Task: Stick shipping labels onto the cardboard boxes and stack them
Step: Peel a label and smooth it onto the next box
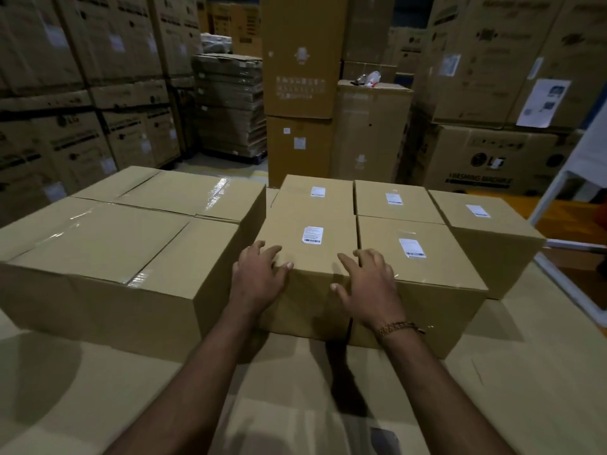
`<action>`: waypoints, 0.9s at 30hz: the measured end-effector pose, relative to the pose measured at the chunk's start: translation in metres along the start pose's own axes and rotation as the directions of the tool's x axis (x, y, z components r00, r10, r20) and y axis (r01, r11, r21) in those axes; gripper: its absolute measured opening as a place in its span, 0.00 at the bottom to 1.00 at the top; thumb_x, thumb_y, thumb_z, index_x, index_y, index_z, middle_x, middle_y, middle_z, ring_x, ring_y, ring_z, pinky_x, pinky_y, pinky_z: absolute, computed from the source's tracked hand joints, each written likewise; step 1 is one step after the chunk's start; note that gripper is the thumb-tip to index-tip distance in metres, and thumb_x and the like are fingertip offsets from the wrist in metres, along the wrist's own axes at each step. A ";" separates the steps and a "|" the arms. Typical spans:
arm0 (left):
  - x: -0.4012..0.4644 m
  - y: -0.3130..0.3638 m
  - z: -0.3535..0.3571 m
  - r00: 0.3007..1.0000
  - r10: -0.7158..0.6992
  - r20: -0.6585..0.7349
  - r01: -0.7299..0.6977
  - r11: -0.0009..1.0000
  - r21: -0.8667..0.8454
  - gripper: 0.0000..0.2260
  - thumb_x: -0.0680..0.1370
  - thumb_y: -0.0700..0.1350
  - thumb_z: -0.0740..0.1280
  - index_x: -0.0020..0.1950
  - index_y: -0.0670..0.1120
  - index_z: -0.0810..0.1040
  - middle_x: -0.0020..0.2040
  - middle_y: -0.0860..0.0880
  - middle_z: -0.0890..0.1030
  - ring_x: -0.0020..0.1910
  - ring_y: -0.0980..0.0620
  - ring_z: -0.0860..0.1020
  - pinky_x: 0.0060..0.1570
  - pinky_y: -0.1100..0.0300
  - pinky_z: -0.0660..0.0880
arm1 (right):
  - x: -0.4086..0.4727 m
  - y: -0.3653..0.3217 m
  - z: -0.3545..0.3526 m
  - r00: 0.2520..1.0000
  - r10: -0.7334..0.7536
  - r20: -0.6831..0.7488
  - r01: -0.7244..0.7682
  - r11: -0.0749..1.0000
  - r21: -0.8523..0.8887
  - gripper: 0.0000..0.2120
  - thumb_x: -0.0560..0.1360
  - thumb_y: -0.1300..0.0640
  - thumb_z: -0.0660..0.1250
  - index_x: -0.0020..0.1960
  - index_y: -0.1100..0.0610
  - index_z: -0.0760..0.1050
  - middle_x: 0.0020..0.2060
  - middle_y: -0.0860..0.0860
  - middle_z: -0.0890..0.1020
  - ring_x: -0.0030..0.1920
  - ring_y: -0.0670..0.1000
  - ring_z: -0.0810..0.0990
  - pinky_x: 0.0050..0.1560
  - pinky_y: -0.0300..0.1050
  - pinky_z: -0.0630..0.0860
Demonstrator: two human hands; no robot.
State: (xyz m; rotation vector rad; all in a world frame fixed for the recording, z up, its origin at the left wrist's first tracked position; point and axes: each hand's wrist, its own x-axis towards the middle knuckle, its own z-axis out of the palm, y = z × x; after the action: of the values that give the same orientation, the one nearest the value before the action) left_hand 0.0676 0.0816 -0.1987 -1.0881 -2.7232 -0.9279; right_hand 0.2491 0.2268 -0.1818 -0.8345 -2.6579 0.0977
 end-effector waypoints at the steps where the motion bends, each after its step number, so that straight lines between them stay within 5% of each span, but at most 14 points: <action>1: 0.002 -0.002 0.002 1.000 -0.007 0.020 0.007 1.000 -0.006 0.24 0.82 0.60 0.67 0.77 0.54 0.75 0.79 0.45 0.70 0.78 0.43 0.66 0.73 0.39 0.68 | 0.004 -0.001 0.003 0.999 0.000 0.034 0.001 1.000 -0.031 0.30 0.80 0.41 0.69 0.79 0.46 0.67 0.77 0.54 0.69 0.80 0.58 0.60 0.76 0.55 0.63; 6: 0.006 -0.013 0.013 0.999 -0.007 0.049 0.011 0.997 -0.078 0.21 0.82 0.59 0.68 0.73 0.55 0.79 0.79 0.42 0.68 0.79 0.42 0.60 0.75 0.44 0.65 | 0.013 0.005 0.020 0.994 0.014 0.112 -0.002 0.995 -0.103 0.24 0.81 0.43 0.70 0.75 0.44 0.72 0.76 0.55 0.70 0.83 0.61 0.55 0.80 0.56 0.57; 14: 0.006 -0.017 0.015 0.984 -0.030 0.175 0.011 0.994 0.111 0.30 0.78 0.61 0.72 0.80 0.65 0.68 0.85 0.43 0.52 0.83 0.41 0.51 0.75 0.38 0.62 | 0.026 0.012 0.031 0.998 -0.067 0.001 0.066 0.983 -0.171 0.05 0.77 0.54 0.73 0.53 0.48 0.85 0.51 0.53 0.85 0.69 0.64 0.75 0.67 0.54 0.72; 20: 0.012 -0.024 0.006 0.987 -0.010 0.159 0.000 0.998 0.065 0.24 0.81 0.51 0.72 0.77 0.61 0.74 0.83 0.47 0.63 0.77 0.41 0.65 0.74 0.46 0.66 | 0.018 0.012 0.029 0.993 -0.105 -0.043 0.093 0.970 -0.225 0.05 0.72 0.55 0.78 0.47 0.49 0.84 0.43 0.50 0.86 0.61 0.63 0.80 0.60 0.54 0.75; 27: -0.004 -0.029 -0.008 0.985 0.026 0.173 -0.015 0.998 -0.064 0.17 0.82 0.47 0.71 0.72 0.54 0.80 0.80 0.48 0.69 0.73 0.43 0.66 0.68 0.59 0.65 | -0.005 0.002 0.021 0.994 -0.073 -0.083 0.054 0.976 -0.210 0.06 0.73 0.58 0.78 0.48 0.49 0.85 0.47 0.51 0.87 0.66 0.61 0.80 0.61 0.54 0.75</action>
State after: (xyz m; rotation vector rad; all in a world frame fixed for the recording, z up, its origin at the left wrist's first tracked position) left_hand 0.0504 0.0582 -0.2079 -1.2632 -2.8303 -0.9648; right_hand 0.2470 0.2264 -0.2035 -0.7953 -2.6369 -0.2328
